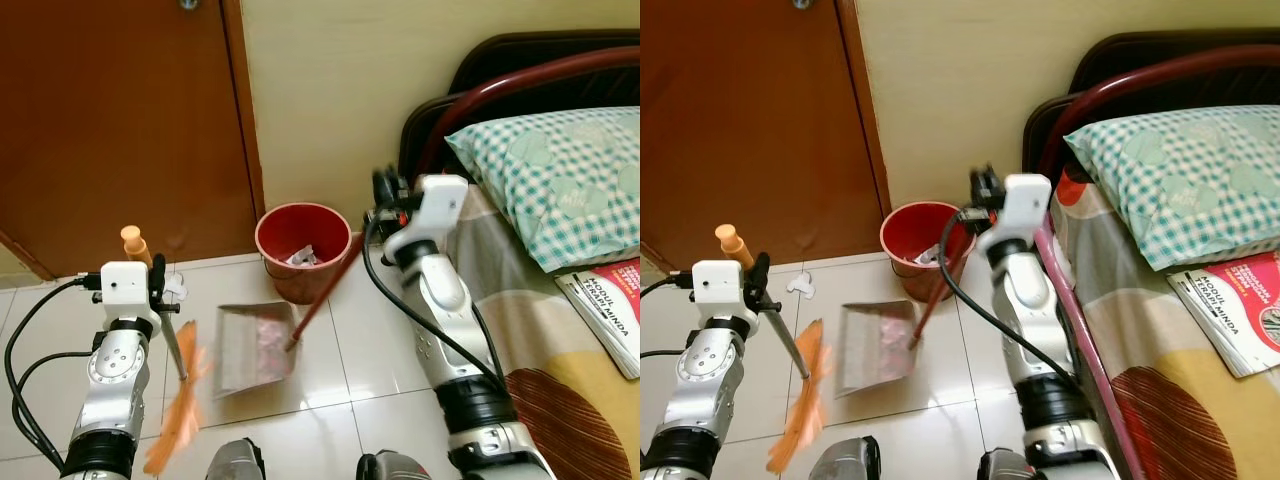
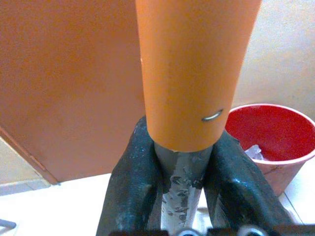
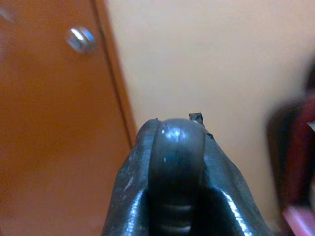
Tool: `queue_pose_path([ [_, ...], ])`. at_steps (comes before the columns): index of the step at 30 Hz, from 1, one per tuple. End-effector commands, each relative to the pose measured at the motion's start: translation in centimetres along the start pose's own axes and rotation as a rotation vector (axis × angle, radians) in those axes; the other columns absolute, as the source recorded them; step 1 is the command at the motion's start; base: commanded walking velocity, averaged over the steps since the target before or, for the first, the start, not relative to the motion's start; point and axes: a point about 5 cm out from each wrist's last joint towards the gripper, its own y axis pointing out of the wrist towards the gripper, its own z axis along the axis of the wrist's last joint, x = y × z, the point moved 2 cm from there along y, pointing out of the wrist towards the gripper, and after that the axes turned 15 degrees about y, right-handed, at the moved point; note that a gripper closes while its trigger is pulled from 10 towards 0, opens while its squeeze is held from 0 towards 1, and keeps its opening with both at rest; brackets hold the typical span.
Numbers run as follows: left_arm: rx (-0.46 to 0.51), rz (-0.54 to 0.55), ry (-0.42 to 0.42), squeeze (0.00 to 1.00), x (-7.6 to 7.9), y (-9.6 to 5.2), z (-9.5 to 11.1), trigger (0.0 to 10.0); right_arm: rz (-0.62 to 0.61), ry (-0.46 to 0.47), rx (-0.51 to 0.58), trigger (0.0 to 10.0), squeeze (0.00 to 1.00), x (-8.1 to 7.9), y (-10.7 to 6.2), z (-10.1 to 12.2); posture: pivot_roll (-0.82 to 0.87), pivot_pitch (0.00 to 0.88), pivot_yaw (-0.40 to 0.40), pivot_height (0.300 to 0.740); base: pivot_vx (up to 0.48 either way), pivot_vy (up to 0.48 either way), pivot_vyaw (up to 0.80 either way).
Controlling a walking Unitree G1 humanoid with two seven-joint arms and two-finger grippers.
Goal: Sweep floor
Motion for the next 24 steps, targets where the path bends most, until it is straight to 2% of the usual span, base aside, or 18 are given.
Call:
queue_pose_path([
  [1, -0.063, -0.024, -0.008, 0.0, 0.4, -0.6, -1.2, 10.0, -0.069, -0.009, 0.006, 10.0, 0.0, 2.1, -0.7, 0.2, 0.03, 0.072, 0.003, 0.74, 0.0, 0.0, 0.0],
  [4, -0.058, -0.039, -0.016, 0.0, 0.8, -0.7, -1.1, 10.0, -0.125, -0.029, -0.015, 10.0, 0.0, 3.8, -1.7, -0.3, 0.02, 0.073, 0.004, 0.74, 0.0, 0.0, 0.0],
  [5, -0.062, -0.052, -0.017, 0.0, 1.1, -0.9, -1.2, 10.0, -0.164, -0.052, -0.031, 10.0, 0.0, 4.9, -2.6, -0.6, 0.02, 0.073, 0.005, 0.74, 0.0, 0.0, 0.0],
  [6, -0.063, -0.055, -0.017, 0.0, 1.2, -0.9, -1.3, 10.0, -0.173, -0.058, -0.035, 10.0, 0.0, 5.2, -2.8, -0.6, 0.02, 0.073, 0.005, 0.74, 0.0, 0.0, 0.0],
  [18, -0.036, -0.068, -0.018, 0.0, 1.3, -0.8, -0.3, 10.0, -0.216, -0.089, -0.083, 10.0, 0.0, 6.3, -5.1, -2.4, 0.02, 0.075, 0.009, 0.74, 0.0, 0.265, 0.0],
  [24, -0.036, -0.068, -0.017, 0.0, 1.3, -0.9, -0.3, 10.0, -0.248, -0.063, -0.095, 10.0, 0.0, 7.1, -5.4, -2.7, 0.02, 0.077, 0.006, 0.74, 0.0, 0.441, 0.0],
])
